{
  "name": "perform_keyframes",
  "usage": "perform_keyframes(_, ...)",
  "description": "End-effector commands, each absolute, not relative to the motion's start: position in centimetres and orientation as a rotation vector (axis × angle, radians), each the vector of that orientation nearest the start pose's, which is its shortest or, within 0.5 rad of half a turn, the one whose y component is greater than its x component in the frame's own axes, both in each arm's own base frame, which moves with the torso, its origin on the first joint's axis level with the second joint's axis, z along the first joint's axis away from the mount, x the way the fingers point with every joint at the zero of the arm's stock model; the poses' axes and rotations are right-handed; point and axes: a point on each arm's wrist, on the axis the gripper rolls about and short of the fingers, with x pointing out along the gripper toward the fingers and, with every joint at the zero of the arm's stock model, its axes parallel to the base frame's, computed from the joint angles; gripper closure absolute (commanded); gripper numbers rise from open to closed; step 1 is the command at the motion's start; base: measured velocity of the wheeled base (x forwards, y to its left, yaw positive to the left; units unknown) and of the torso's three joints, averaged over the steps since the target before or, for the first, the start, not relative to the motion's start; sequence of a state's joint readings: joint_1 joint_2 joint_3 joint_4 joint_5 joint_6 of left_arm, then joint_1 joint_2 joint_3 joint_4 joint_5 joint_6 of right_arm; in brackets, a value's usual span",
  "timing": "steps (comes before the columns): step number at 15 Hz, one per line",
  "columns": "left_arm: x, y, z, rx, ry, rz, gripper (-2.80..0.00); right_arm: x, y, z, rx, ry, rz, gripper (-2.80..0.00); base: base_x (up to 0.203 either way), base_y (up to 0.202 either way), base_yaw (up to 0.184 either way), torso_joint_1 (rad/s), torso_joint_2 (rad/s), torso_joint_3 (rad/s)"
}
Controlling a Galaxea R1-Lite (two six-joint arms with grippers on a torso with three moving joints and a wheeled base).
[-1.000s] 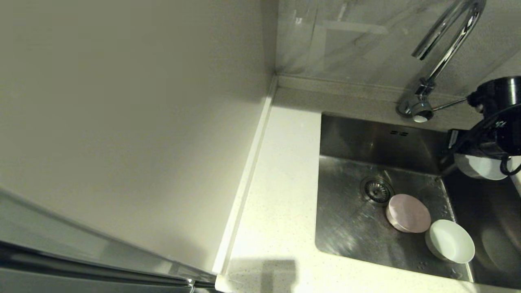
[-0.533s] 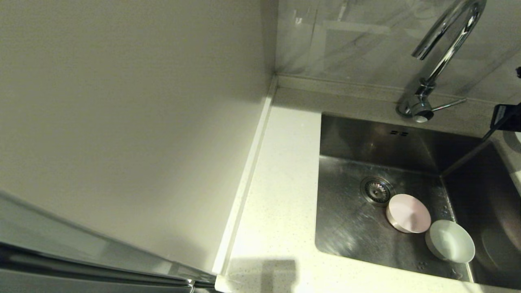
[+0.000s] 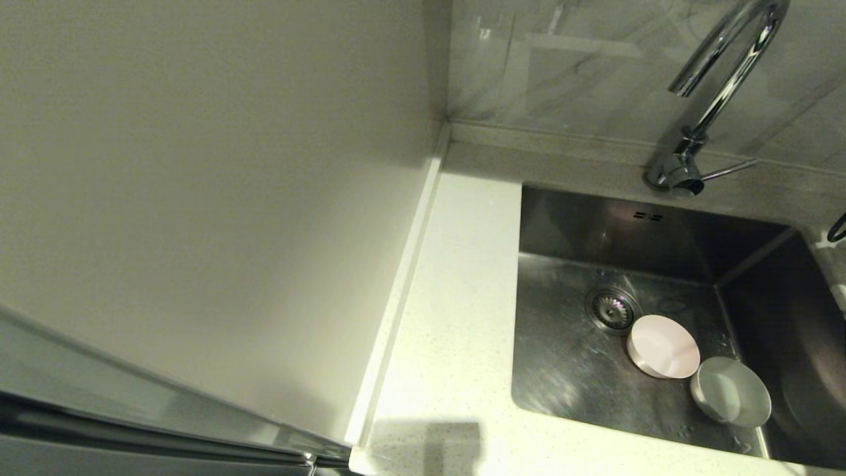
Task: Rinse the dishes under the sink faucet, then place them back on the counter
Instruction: Put a bowl back to the table from the sink
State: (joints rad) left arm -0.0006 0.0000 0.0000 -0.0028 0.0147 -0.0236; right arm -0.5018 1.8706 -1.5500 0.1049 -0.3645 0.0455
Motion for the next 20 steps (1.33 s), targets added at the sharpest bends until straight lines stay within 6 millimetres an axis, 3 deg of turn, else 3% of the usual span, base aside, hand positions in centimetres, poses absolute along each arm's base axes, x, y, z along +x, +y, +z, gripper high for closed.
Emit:
perform_keyframes(1, -2.3, 0.0, 7.6, -0.024, -0.006, 0.015, 0.00, 32.5, -19.1, 25.0, 0.076, 0.453, -0.873, 0.00, 0.000, 0.000, 0.000, 0.000, 0.00, 0.000)
perform_keyframes(7, -2.3, 0.0, 7.6, -0.025, -0.006, 0.015, 0.00, 33.7, -19.8, 21.8, 0.075, 0.545, -0.884, 0.00, 0.000, 0.000, 0.000, 0.000, 0.00, 0.000)
perform_keyframes(8, -2.3, 0.0, 7.6, -0.024, -0.006, 0.014, 0.00, 33.7, -19.9, 21.8, 0.074, 0.536, -0.885, -2.80, 0.000, 0.000, 0.000, 0.000, 0.00, 0.000)
perform_keyframes(12, -2.3, 0.0, 7.6, -0.025, -0.006, 0.015, 0.00, 33.3, -19.6, 22.9, 0.073, 0.490, -0.888, -2.80, 0.000, 0.000, 0.000, 0.000, 0.00, 0.000)
perform_keyframes(16, -2.3, 0.0, 7.6, -0.025, -0.006, 0.015, 0.00, 31.4, -18.5, 26.2, 0.069, 0.399, -0.889, -2.80, 0.000, 0.000, 0.000, 0.000, 0.00, 0.000)
perform_keyframes(17, -2.3, 0.0, 7.6, -0.025, -0.007, 0.015, 0.00, 30.9, -17.5, 27.3, 0.064, 0.369, -0.871, -2.80, 0.000, 0.000, 0.000, 0.000, 0.00, 0.000)
perform_keyframes(20, -2.3, 0.0, 7.6, -0.024, -0.006, 0.015, 0.00, 31.1, -10.6, 28.5, 0.026, 0.351, -0.678, -2.80, 0.000, 0.000, 0.000, 0.000, 0.00, 0.000)
